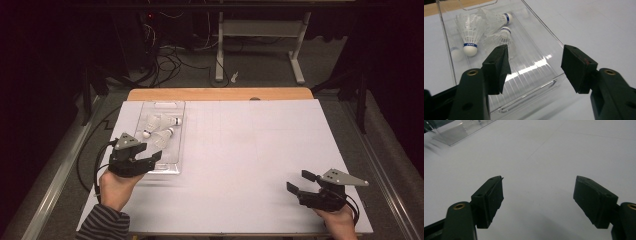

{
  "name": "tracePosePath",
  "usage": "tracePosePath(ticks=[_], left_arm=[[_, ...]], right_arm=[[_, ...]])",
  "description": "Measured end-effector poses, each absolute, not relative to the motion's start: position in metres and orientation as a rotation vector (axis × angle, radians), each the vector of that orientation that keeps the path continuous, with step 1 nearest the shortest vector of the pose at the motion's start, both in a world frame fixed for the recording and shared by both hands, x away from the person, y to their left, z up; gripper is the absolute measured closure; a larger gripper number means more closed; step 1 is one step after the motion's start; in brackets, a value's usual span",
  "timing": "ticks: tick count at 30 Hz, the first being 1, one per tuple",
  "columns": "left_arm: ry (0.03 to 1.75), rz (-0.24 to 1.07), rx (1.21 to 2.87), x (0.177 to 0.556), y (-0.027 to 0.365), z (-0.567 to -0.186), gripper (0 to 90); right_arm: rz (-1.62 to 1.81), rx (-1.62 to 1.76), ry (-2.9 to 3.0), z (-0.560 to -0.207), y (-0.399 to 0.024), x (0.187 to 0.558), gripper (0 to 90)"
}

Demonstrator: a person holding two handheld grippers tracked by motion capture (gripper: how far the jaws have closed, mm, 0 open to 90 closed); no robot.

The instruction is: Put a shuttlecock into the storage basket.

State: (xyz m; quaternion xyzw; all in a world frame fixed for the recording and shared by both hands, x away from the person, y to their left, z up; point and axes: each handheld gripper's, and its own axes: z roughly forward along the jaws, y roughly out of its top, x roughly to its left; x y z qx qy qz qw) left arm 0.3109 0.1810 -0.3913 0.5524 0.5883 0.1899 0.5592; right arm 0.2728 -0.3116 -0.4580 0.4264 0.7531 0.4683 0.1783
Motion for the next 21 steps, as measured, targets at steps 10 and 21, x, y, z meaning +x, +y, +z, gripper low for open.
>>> tracePosePath(ticks=[10,21], left_arm=[[1.359,0.441,1.243,0.293,0.189,-0.399,37.8],[1.313,0.438,1.202,0.270,0.190,-0.407,36.8]], right_arm=[[1.319,1.212,2.129,-0.458,-0.312,0.273,24.5],[1.318,1.209,2.127,-0.458,-0.312,0.273,24.5]])
